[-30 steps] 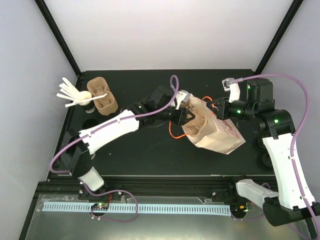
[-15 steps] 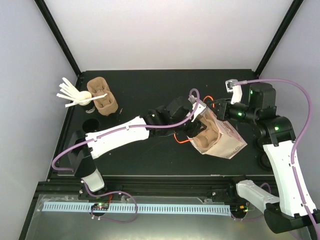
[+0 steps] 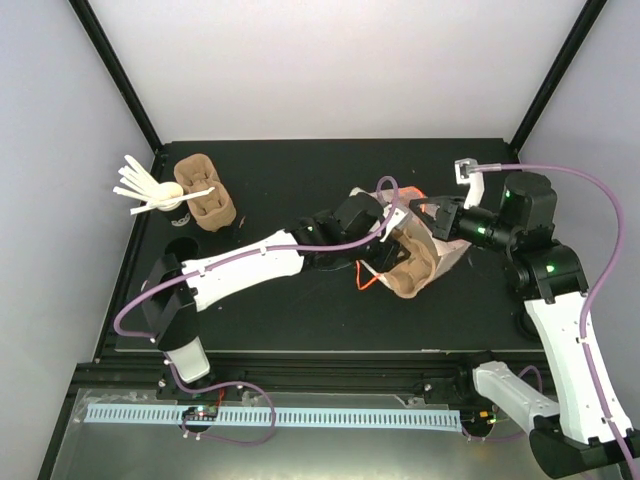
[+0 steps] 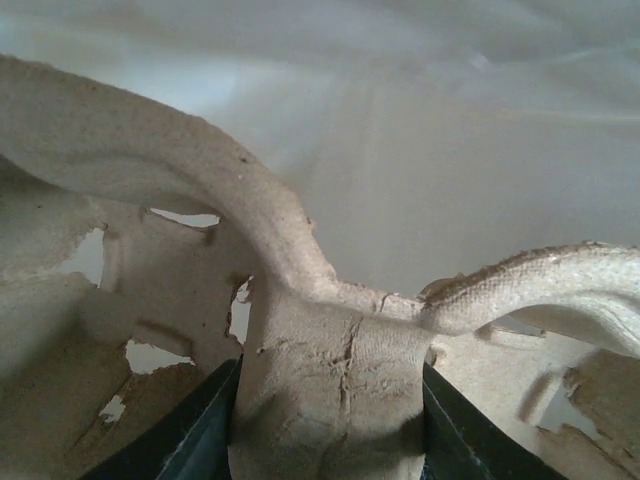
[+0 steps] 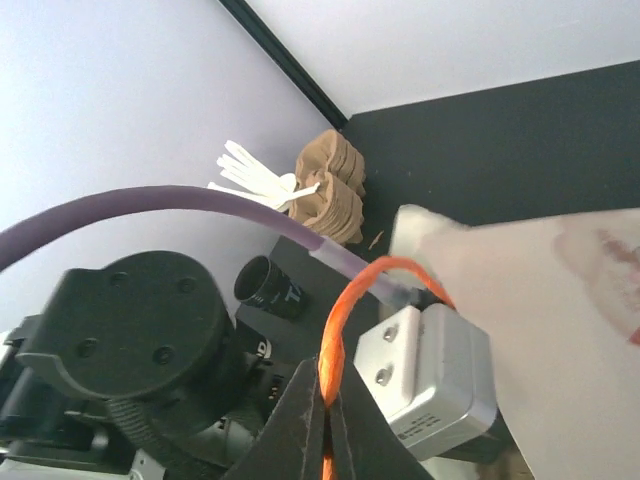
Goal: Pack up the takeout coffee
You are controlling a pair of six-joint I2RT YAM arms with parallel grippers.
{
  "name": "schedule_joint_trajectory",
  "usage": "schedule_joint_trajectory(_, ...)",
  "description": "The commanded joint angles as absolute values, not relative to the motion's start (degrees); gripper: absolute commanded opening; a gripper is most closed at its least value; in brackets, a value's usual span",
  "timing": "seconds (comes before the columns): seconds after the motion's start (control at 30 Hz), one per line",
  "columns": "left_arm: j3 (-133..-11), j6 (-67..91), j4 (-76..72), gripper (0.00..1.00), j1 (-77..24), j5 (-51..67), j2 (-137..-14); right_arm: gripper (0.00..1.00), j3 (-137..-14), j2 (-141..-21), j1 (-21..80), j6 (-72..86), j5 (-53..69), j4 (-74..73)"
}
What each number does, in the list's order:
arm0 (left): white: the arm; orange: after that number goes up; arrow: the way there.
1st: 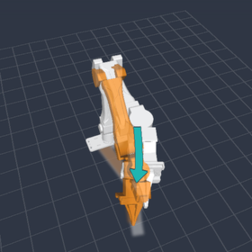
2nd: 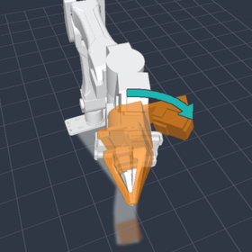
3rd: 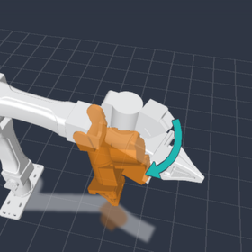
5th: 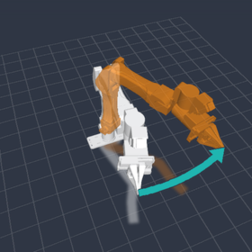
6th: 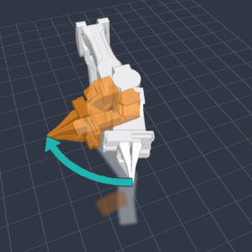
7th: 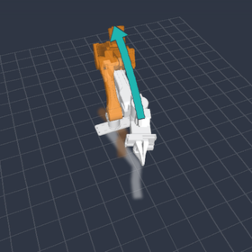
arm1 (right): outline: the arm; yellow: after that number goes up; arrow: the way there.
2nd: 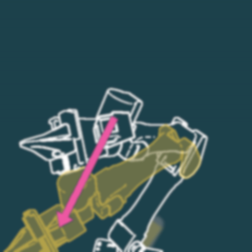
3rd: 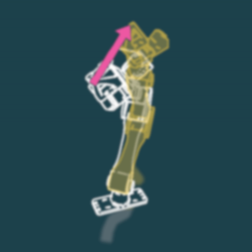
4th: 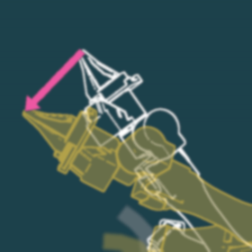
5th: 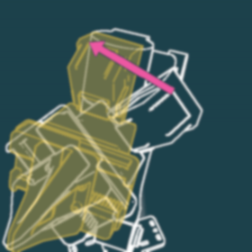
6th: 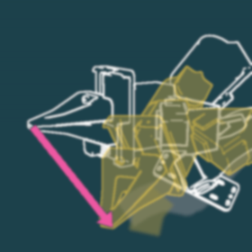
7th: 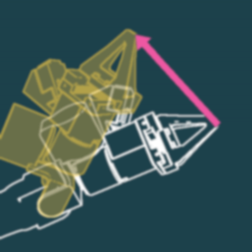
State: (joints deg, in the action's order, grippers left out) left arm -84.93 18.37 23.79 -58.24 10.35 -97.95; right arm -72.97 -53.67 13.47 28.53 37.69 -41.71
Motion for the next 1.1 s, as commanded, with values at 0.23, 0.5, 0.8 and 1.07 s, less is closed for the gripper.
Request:
schedule_joint_trajectory(0.23, -78.2, 17.6, 16.1, 0.39, -59.0, 2.0, -97.7, 0.01, -69.5, -50.5, 13.8, 40.2, 46.4, -28.2)
schedule_joint_trajectory(0.5, -75.2, 17.0, 7.3, 0.4, -59.1, 6.2, -94.4, 0.01, -68.5, -49.0, 13.8, 43.2, 48.5, -26.7)
schedule_joint_trajectory(0.8, -73.4, 17.3, 1.8, 0.4, -58.8, 3.7, -89.4, 0.01, -66.0, -48.6, 13.8, 48.0, 51.3, -22.8)
schedule_joint_trajectory(1.07, -72.0, 20.6, -1.0, 0.4, -57.4, 5.3, -84.6, 0.01, -64.6, -48.5, 13.8, 43.2, 49.5, -29.1)
